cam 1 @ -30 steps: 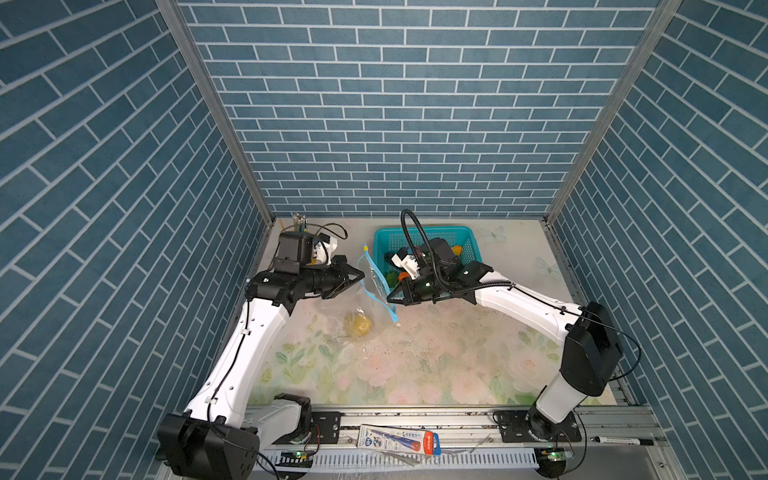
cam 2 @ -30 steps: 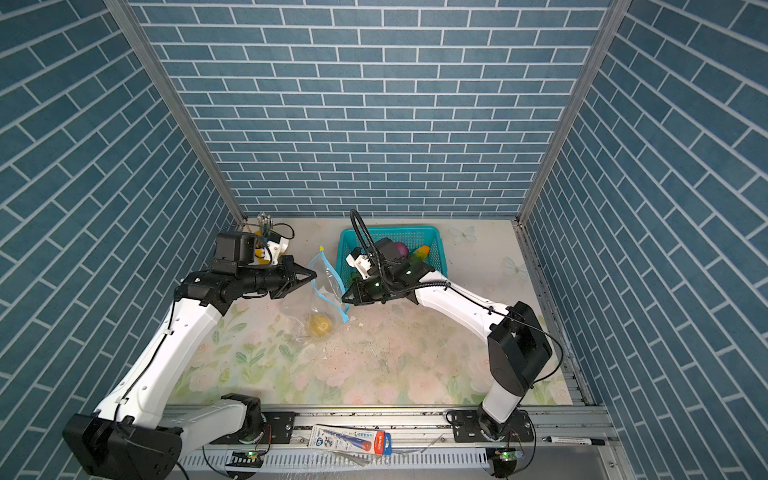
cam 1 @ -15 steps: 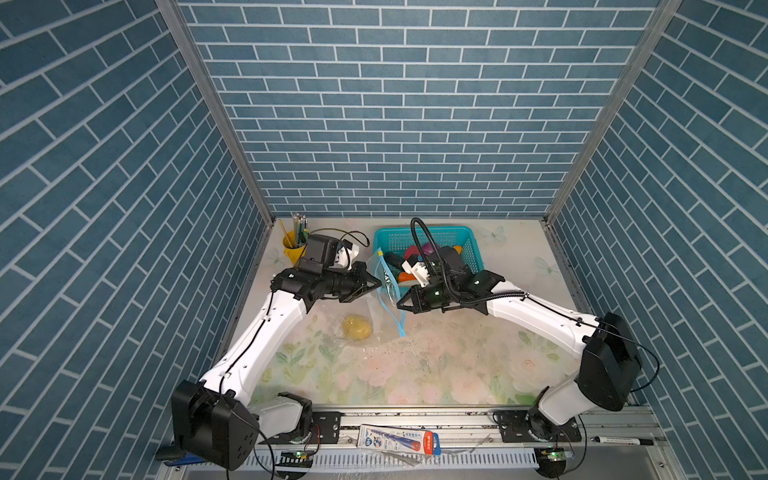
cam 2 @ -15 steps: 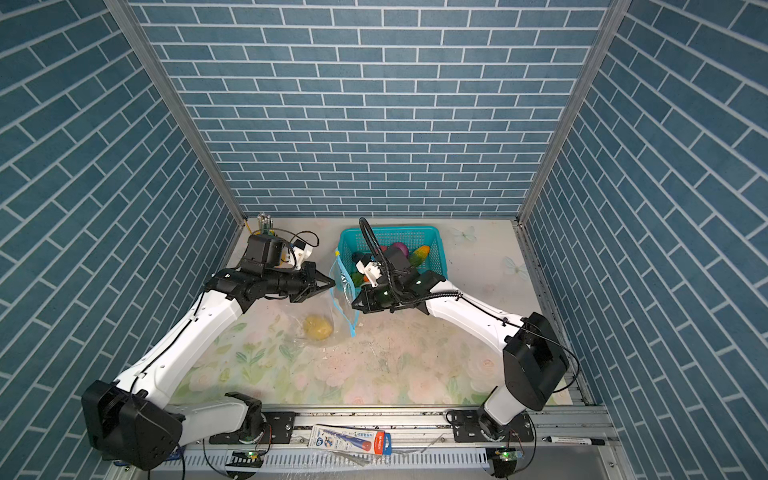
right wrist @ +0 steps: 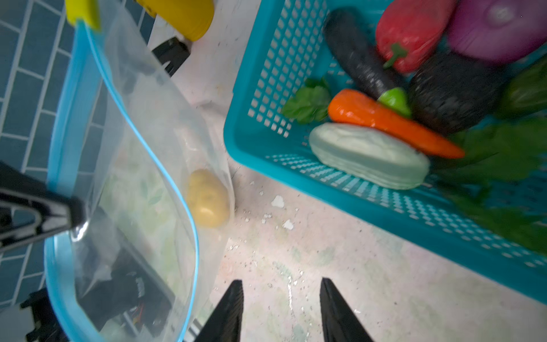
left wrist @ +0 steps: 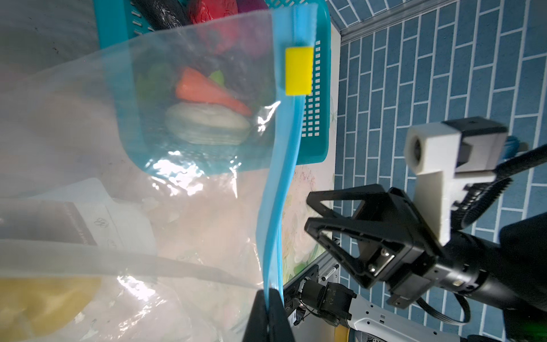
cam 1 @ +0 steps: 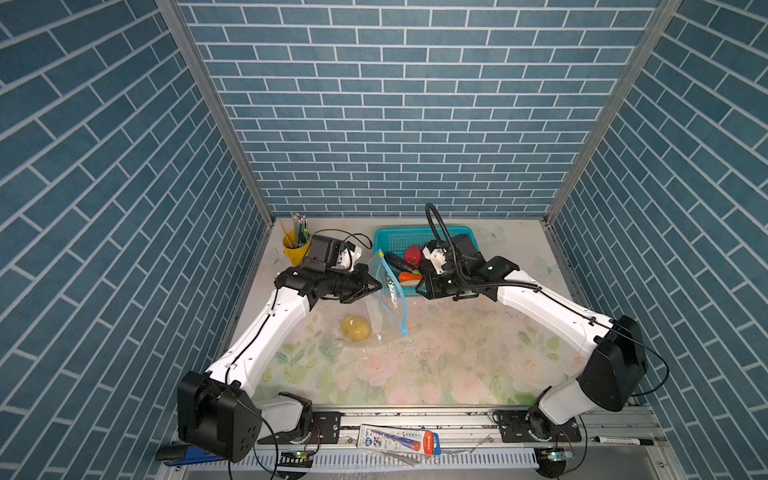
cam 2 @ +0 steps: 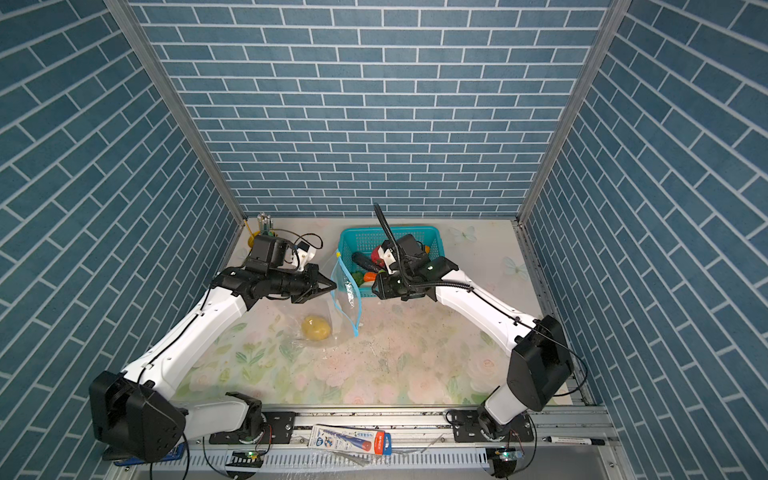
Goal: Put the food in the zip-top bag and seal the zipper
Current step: 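Release the zipper strip and raise the right gripper over the basket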
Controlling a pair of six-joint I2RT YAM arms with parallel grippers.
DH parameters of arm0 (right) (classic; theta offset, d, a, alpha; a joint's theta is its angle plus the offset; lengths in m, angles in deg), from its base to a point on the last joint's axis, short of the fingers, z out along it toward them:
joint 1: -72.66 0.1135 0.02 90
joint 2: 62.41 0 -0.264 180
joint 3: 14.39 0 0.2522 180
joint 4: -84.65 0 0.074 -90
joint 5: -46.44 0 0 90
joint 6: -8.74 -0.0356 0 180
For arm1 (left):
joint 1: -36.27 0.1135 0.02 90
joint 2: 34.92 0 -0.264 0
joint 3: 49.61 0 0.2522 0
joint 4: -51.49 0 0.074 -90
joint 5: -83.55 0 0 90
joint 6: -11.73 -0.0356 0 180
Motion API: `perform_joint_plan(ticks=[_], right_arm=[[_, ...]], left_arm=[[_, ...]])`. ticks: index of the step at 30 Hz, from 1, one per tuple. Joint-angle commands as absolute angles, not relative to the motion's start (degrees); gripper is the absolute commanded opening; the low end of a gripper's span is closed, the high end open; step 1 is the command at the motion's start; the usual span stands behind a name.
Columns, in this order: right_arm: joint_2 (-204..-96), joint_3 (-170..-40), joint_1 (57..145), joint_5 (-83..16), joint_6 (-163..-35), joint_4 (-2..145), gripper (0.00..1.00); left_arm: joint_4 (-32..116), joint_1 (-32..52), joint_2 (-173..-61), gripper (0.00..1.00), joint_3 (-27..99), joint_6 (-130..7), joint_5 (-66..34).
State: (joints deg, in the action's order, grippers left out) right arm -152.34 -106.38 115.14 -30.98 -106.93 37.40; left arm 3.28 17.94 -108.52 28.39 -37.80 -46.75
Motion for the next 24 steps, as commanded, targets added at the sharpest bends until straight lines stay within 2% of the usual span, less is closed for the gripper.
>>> perform_joint_plan(ticks=[1, 15, 24], right_arm=[[-156.00, -111.15, 114.37, -39.89, -104.04, 33.91, 0.44], [-173.99, -127.40, 112.57, -46.98, -99.93, 32.60, 0.52], [-182.21, -136.38, 112.40, -50.98, -98.35, 30.90, 0.61]], left_arm=[[1.75, 18.25, -108.93, 0.00, 29.57, -39.80, -47.32], [0.37, 18.62, -110.36, 0.00, 30.52, -41.00, -47.83], [0.71, 18.67, -110.74, 0.00, 30.24, -40.94, -47.87]])
